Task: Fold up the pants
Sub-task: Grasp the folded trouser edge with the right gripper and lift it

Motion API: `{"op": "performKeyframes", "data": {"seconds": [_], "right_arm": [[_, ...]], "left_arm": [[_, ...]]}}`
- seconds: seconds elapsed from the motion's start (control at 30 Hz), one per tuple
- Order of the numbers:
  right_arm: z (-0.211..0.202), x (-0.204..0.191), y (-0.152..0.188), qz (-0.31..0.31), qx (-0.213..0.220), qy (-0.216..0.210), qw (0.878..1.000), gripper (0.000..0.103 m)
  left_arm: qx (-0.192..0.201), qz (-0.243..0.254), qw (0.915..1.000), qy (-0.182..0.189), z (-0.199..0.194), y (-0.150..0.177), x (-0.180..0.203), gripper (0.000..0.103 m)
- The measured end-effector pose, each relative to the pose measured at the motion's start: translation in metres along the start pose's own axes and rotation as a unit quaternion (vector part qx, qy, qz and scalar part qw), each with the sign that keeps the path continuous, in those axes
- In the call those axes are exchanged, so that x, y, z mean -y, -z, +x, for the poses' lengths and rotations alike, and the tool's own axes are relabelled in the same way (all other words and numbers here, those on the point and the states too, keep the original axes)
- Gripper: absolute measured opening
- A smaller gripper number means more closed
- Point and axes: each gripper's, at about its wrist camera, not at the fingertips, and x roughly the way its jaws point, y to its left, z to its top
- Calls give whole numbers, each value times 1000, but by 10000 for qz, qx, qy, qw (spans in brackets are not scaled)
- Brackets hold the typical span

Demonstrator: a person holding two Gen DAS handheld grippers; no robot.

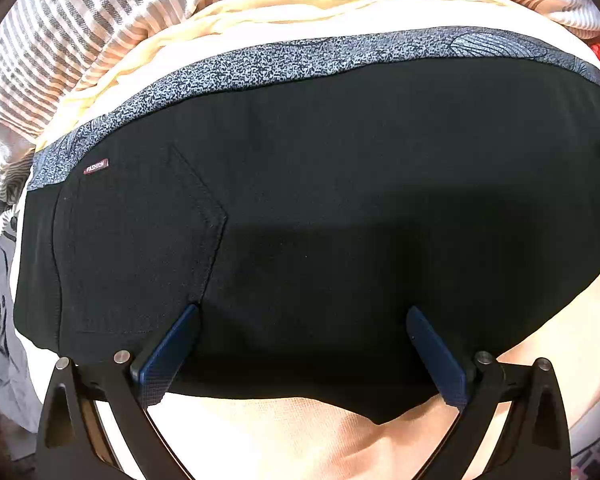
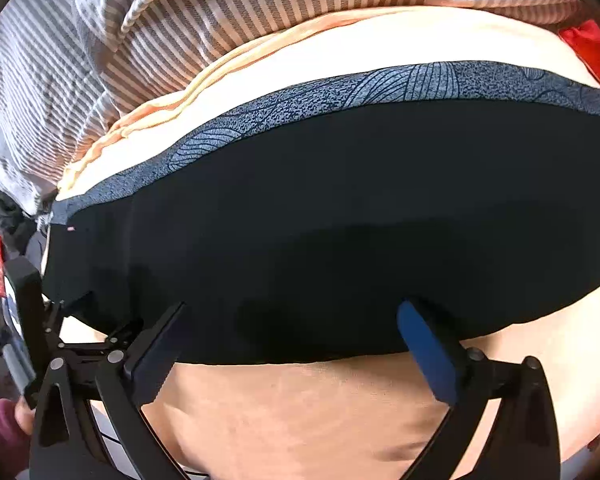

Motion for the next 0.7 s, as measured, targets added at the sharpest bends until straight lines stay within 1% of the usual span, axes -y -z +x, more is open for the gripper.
{"op": "performKeyframes", "data": {"seconds": [0.13,0.33,0.43,0.47,0.53,0.57,0.63,0.7], "right_arm": [[-2,6,1,104,28,-250,9996,102],[-3,7,3,-7,5,-356,9994,103],[-4,9,2,-42,-39,-452,9990,103],[-5,11,1,-2,-46,-527,9986,103],[-10,16,0,141,-46,-711,9974,103],[-13,21,0,266,-57,-855,9960,103],[-23,33,1,576,4,-1133,9919,103],[-32,43,2,776,97,-1269,9888,103]], "left_arm": [[-76,-5,10000,-23,2,-4,0,103],[-51,-34,9999,-130,3,-7,1,103],[-104,-98,9995,-266,3,-10,3,103],[-144,-127,9991,-370,1,-12,5,103],[-35,-114,9985,-541,-7,-17,11,103],[50,-94,9985,-539,-12,-19,14,103],[196,-33,9989,-415,-25,-25,26,103],[259,46,9992,-286,-34,-31,39,103]]}}
